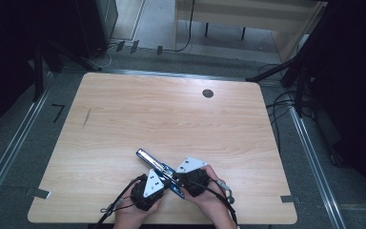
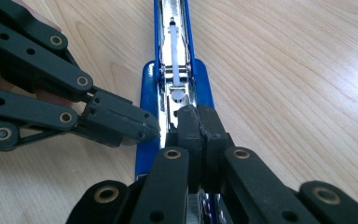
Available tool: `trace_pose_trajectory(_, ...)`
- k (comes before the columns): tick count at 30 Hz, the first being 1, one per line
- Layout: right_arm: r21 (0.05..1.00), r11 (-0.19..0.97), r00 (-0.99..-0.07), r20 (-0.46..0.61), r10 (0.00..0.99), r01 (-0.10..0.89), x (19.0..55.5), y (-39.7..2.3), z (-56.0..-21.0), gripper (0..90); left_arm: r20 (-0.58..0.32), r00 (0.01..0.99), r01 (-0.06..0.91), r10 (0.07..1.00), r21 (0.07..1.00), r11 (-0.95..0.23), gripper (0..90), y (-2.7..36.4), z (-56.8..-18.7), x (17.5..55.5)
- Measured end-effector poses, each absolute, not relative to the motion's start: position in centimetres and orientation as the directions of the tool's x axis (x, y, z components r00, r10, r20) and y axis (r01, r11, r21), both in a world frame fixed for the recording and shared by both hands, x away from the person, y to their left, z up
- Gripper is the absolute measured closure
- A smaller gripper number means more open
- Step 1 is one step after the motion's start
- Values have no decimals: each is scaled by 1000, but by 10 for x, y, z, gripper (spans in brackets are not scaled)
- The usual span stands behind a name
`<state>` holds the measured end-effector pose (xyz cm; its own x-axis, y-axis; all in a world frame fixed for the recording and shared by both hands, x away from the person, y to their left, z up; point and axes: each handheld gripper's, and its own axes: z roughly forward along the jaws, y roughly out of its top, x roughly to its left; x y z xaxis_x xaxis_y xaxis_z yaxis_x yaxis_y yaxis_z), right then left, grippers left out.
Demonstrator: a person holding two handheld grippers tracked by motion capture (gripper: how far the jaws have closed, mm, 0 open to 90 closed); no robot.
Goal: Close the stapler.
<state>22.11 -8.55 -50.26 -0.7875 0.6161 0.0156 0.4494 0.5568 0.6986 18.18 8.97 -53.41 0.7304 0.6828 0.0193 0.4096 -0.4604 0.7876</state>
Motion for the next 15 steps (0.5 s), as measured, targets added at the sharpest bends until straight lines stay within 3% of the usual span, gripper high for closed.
trace_pose_trajectory(15,682,576,-793,9,609,450,218,-92,-502,900,18,731,410,682,787,-460,900,90,-534,182)
